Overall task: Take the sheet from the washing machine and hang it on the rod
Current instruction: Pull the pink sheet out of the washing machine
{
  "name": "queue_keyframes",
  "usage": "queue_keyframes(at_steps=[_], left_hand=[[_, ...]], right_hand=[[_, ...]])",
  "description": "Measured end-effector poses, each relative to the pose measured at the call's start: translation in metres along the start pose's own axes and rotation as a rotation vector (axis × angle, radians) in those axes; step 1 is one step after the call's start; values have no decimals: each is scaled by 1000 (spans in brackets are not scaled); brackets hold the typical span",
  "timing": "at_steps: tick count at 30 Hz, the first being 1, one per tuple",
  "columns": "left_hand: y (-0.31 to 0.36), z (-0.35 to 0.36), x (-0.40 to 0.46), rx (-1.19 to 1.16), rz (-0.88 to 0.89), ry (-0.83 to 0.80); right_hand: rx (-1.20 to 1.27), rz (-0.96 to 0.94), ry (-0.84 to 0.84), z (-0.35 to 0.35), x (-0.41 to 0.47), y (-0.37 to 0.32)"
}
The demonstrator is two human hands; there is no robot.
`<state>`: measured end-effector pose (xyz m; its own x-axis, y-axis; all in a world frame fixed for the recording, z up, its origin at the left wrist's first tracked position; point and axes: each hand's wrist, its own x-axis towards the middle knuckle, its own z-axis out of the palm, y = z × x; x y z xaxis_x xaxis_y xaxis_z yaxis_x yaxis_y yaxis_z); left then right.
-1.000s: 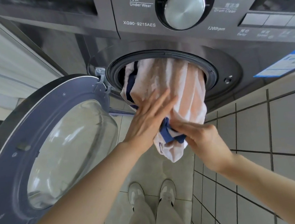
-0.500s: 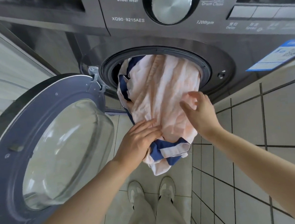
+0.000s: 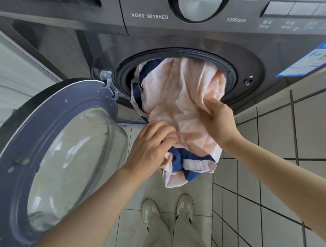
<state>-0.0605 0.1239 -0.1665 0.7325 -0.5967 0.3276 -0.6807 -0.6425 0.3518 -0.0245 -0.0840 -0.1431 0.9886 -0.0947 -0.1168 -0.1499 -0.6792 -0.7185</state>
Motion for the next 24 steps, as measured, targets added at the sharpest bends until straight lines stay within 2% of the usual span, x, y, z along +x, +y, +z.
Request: queue_keyframes(at_steps=[7,14,17,20,22,24], left_hand=[[7,-4,18,42,-40,76],[7,-3,27,-39,70,-38],[-1,4,21,-83,56,-67],[-4,10,17,-89,-6,-81],[-2,13,18,-81,-8,-60],[1,16,23,-83,3,-13]], right_hand=[[33,-255,-104,-5,-71,8],[47,-284,-206,-2,-84,7],[25,-306,-278,-6,-80,7],[149,-74,-386,-13,-83,0],[223,98,-377,-12,-83,-8],[224,113,-328,-2,-81,-15]])
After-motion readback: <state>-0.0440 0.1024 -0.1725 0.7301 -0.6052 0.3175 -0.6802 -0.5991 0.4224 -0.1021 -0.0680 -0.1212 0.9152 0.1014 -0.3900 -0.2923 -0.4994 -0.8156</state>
